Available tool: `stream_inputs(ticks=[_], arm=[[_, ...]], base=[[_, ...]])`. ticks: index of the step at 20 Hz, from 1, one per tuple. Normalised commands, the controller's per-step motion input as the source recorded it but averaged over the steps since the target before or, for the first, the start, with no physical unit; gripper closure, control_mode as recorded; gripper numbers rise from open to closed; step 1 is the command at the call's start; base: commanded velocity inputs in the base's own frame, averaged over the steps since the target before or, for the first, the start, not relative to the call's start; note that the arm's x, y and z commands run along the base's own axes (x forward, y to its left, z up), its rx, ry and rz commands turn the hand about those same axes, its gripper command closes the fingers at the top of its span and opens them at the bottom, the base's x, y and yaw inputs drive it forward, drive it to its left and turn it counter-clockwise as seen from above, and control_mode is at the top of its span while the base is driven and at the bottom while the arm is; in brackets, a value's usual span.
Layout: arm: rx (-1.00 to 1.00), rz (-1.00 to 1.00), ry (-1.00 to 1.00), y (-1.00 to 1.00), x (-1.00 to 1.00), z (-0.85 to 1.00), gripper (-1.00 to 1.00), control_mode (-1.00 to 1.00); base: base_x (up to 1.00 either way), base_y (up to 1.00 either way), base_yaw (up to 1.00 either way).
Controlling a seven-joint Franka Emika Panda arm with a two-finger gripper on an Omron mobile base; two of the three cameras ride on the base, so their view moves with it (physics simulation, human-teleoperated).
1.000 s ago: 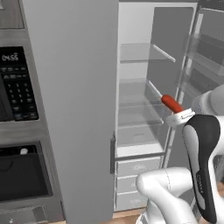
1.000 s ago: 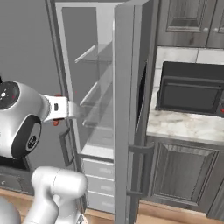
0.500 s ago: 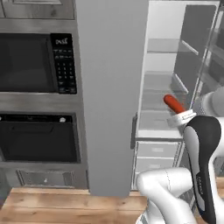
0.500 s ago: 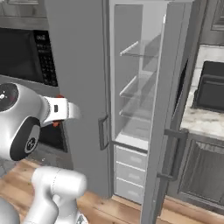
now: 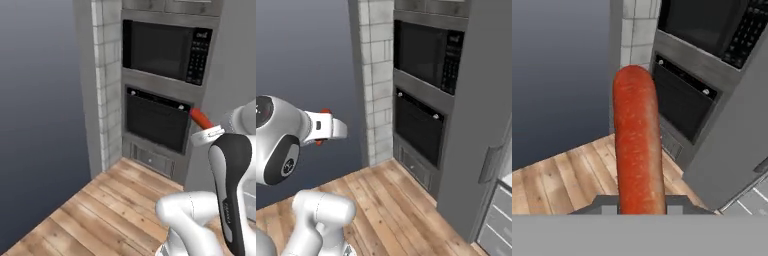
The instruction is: Open the fridge, remove the pear, carrot, and fish, and place them on any counter.
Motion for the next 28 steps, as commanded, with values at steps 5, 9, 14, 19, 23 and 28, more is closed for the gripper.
stream_inputs(ticks=[5,9,14,19,23,28], arm=[[0.00,0.00,0.00,0.00,0.00,0.00,1.00,1.00],[0.00,0.00,0.00,0.00,0.00,0.00,1.00,1.00],[0.00,0.00,0.00,0.00,0.00,0.00,1.00,1.00],[0.00,0.00,0.00,0.00,0.00,0.00,1.00,1.00],[0.00,0.00,0.00,0.00,0.00,0.00,1.00,1.00],[0.00,0.00,0.00,0.00,0.00,0.00,1.00,1.00]], base=[[-0.95,0.57,0.85],[-0.47,0.53,0.46],[-0.03,0.47,0.19],[0.00,0.89,0.23],[0.03,1.00,0.28],[0.11,0.84,0.29]])
